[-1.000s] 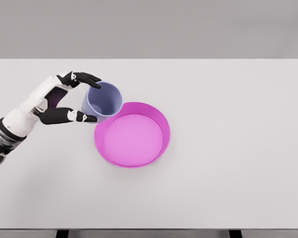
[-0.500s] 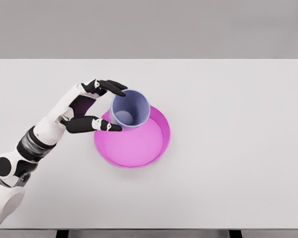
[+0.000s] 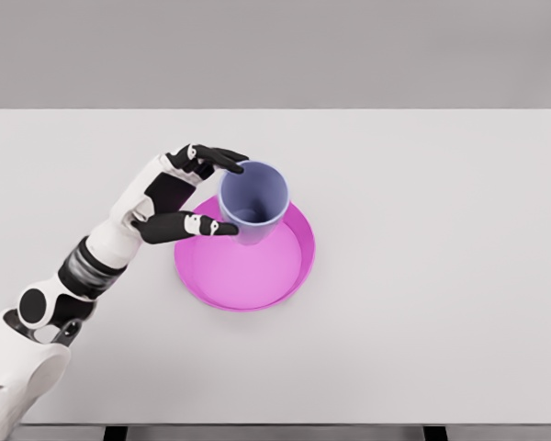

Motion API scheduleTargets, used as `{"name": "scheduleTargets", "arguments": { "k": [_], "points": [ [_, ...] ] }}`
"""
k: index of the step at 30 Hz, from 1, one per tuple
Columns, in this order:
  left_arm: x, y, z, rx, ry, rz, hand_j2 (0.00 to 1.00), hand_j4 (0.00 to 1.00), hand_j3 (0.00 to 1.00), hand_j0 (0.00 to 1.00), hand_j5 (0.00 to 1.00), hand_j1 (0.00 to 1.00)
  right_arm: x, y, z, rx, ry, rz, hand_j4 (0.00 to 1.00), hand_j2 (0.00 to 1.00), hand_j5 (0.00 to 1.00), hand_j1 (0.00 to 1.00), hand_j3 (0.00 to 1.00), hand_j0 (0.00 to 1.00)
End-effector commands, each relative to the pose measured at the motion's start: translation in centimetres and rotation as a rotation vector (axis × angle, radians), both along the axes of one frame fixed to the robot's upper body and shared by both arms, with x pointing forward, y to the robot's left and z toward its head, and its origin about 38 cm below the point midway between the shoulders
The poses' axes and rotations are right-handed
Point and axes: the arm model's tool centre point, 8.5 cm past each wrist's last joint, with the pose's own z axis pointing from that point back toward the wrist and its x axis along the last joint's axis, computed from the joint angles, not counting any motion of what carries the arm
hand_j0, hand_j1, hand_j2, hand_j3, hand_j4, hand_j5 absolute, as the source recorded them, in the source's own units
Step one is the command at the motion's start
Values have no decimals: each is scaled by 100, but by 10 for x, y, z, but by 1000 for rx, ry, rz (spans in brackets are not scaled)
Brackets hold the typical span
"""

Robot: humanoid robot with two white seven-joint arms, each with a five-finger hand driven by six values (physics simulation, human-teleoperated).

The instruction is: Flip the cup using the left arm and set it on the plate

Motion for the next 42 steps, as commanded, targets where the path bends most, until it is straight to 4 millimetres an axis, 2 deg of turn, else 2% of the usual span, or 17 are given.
{"name": "scheduleTargets", "arguments": {
  "k": [1,7,15,19,27,31,38,42],
  "points": [
    [3,-1,-15,7,48,4,58,58,58,58,58,58,0,0,0,0,0,0,100,100,100,100,100,100],
    [7,-3,-27,3,94,5,59,59,59,59,59,59,0,0,0,0,0,0,100,100,100,100,100,100],
    [10,3,-28,-56,125,15,60,60,60,60,60,60,0,0,0,0,0,0,100,100,100,100,100,100],
    [13,5,-49,-22,175,30,60,60,60,60,60,60,0,0,0,0,0,0,100,100,100,100,100,100],
    [14,6,-60,-12,201,45,60,60,60,60,60,60,0,0,0,0,0,0,100,100,100,100,100,100],
    [10,-1,-70,3,224,23,60,60,60,60,60,60,0,0,0,0,0,0,100,100,100,100,100,100],
    [13,4,-84,22,258,47,61,61,61,61,61,61,0,0,0,0,0,0,100,100,100,100,100,100],
    [13,1,-84,25,249,46,61,61,61,61,61,61,0,0,0,0,0,0,100,100,100,100,100,100]
  ]
}}
